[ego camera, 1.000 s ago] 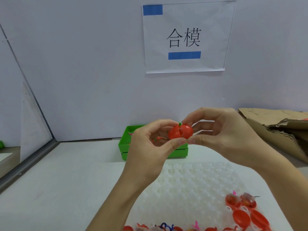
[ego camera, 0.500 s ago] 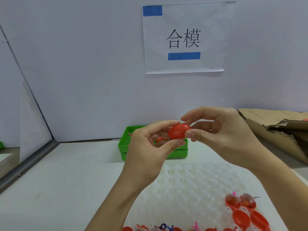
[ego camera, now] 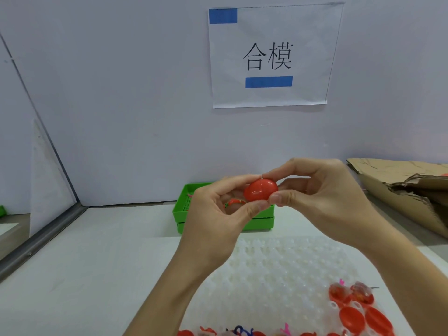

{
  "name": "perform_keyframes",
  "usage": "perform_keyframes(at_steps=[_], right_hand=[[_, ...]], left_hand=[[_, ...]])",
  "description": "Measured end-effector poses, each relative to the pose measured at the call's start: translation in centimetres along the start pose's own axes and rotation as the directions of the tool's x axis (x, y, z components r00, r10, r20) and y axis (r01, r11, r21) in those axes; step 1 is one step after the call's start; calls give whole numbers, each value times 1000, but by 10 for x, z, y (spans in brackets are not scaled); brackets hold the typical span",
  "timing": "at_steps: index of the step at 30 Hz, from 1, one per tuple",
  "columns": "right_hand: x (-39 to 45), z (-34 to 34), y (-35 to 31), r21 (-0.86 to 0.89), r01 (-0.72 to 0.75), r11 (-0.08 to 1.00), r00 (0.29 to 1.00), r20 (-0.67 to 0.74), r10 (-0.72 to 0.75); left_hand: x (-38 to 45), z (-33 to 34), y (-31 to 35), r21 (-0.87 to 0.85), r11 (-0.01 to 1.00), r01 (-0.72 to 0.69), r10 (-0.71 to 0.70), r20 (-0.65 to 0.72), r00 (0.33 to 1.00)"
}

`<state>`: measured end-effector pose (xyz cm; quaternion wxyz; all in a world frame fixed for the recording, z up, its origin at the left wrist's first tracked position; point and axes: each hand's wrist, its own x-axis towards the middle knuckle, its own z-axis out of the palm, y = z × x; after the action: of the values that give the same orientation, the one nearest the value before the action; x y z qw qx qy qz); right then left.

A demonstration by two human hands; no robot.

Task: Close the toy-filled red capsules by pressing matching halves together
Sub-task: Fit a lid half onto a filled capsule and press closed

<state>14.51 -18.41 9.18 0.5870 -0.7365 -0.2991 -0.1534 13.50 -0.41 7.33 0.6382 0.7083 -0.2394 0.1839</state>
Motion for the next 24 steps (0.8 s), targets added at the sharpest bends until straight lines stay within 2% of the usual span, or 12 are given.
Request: perform_keyframes(at_steps=[14,24], right_hand=[[2,9,5,11,21,1000,998,-63,-21],[2,10,6,-11,12,1000,998,-65,-12]], left_hand=[[1,0,-2,141,989,-45,53,-50,997],[0,1,-1,178,982,-55,66,-54,996]])
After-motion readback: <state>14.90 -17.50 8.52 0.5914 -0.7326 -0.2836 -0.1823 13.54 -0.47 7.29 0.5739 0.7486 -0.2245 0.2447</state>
